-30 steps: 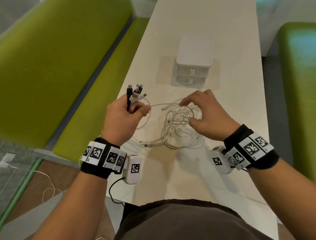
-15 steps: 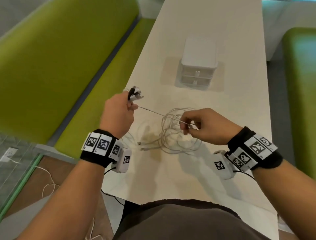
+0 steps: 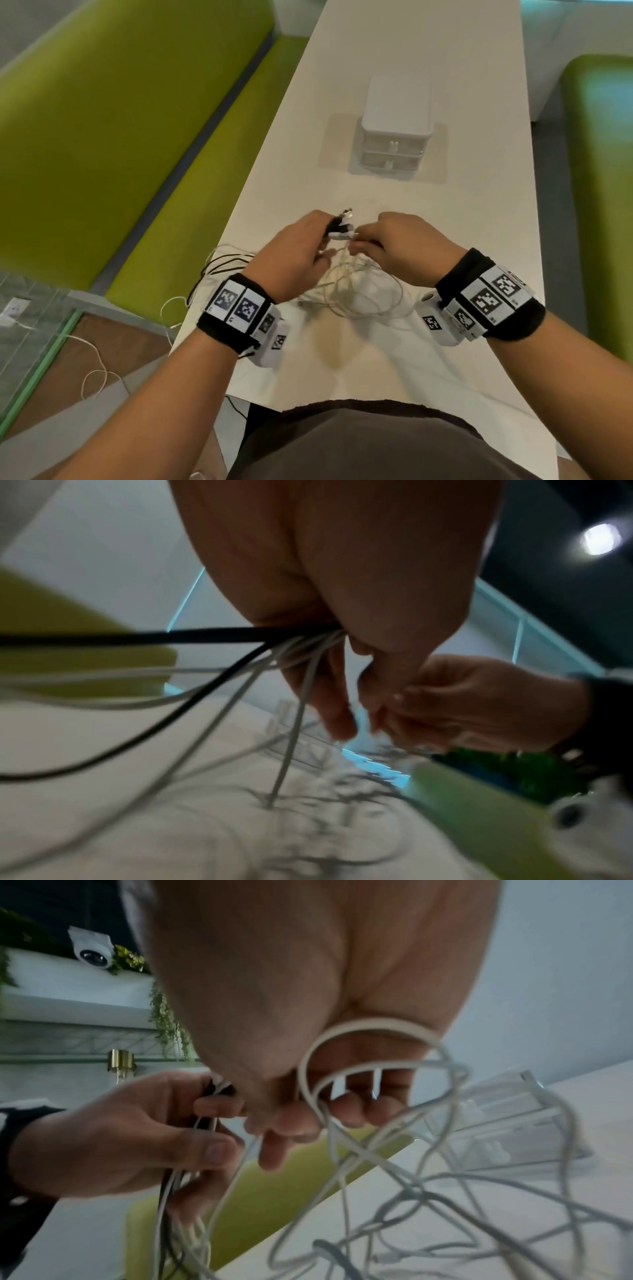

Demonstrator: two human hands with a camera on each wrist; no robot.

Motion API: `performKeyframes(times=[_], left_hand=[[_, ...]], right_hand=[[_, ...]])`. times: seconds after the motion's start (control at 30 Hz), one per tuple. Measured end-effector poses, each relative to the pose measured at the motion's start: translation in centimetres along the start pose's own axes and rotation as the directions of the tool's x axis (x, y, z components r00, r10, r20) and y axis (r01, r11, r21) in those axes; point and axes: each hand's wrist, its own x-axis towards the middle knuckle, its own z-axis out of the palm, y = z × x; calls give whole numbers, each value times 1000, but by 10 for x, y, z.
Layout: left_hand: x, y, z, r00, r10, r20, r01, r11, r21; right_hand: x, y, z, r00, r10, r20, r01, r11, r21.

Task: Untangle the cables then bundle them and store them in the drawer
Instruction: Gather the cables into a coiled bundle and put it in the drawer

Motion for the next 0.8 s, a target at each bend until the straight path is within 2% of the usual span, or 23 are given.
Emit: performKeyframes(times=[0.13,0.23,0.3,0.37,0.43,0.5,0.57,0.63,0.7,0.8], left_hand=[[-2,9,6,995,-101,6,100,976,-195],[0,5,-7,981,-159,-110,123,952,-280],[1,6,-16,971,-192,-142,145,947,-287],[3,7,-19,959,-230,-163,175,940,-294],[8,5,-16,945,-263,-196,202,937,-284],[11,5,-14,931,-272,-243,206,942,-265],[13,2,-15,919,-282,-274,209,941,-267],[13,-3,-21,900,-297,-318,209,936,-284],[12,-8,-27,882,-320,-346,225,931,-288],[8,-7,-27,885,-324,-335,226,927,-301]], right_hand=[[-3,-1,-12,977,-113,-180,156,957,243],[-11,10,-12,961,-45,-275,132,942,308],[-16,9,-12,937,-14,-350,148,922,357],[-20,3,-14,935,17,-354,155,878,452],[-24,-6,-15,957,-13,-289,169,836,522],[-28,-14,-9,964,-133,-231,232,845,481],[-30,-18,0,954,-228,-196,286,891,352],[-31,-12,2,957,-188,-220,250,920,303],[-33,-5,-3,946,-134,-296,231,918,321],[-34,-2,-8,889,-68,-452,292,846,446]])
